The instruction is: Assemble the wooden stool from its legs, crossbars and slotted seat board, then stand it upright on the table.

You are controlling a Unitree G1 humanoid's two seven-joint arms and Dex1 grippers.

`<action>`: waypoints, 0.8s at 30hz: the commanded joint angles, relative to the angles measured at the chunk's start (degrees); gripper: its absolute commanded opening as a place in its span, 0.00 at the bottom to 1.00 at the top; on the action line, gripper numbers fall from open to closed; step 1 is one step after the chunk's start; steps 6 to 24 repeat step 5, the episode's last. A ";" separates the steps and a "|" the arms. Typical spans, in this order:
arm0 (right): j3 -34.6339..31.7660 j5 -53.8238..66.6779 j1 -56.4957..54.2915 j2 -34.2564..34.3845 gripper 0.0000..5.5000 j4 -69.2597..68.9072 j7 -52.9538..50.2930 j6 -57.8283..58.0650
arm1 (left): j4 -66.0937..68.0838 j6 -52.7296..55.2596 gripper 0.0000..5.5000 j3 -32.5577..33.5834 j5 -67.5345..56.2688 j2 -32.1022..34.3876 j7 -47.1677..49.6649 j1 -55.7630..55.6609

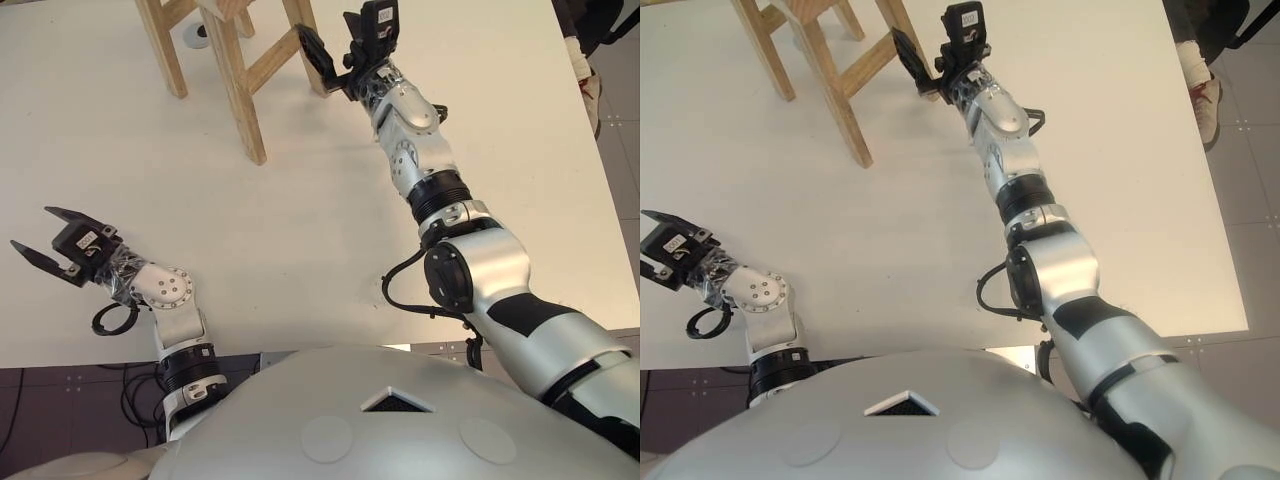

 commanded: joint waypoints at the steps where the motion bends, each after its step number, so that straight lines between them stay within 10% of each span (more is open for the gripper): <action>1: -0.21 -0.15 -3.70 5.94 0.79 0.90 -0.41 -1.03 | 0.34 0.74 0.55 -0.07 0.13 0.95 -0.64 -1.02; 24: -0.20 -0.27 -3.74 5.95 0.79 1.44 -0.14 -1.22 | 0.22 0.75 0.55 -0.25 0.13 0.83 -0.75 -0.84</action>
